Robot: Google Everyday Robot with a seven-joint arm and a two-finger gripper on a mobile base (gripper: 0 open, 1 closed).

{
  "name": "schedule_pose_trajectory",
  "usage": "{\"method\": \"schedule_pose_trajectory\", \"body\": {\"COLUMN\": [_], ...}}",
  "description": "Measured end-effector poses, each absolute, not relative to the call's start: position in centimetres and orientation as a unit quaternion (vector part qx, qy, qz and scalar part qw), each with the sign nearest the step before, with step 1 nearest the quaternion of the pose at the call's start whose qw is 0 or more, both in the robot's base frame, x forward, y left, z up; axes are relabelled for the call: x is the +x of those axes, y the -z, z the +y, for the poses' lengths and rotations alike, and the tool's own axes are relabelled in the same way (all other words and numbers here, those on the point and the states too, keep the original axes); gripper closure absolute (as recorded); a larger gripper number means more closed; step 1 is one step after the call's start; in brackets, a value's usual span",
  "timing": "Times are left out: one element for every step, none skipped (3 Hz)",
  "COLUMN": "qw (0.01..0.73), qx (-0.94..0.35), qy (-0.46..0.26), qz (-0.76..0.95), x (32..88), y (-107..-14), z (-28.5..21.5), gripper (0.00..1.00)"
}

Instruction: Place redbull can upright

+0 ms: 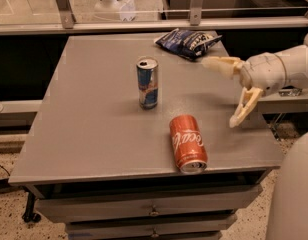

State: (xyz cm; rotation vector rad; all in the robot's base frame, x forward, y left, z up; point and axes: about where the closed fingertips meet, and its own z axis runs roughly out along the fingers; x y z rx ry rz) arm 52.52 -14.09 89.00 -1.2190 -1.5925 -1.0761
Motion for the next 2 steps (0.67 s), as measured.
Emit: {"method": "schedule_pose_trajectory", "body": {"qw": [0.401, 0.39], "qx": [-0.485, -0.49], "qy": [0.465, 0.47], "qz": [-0.622, -0.622], "x": [50.78, 51.54], "y": [-89.71, -89.43], "z": [-16.47, -16.38], "gripper": [0.0, 0.0]}}
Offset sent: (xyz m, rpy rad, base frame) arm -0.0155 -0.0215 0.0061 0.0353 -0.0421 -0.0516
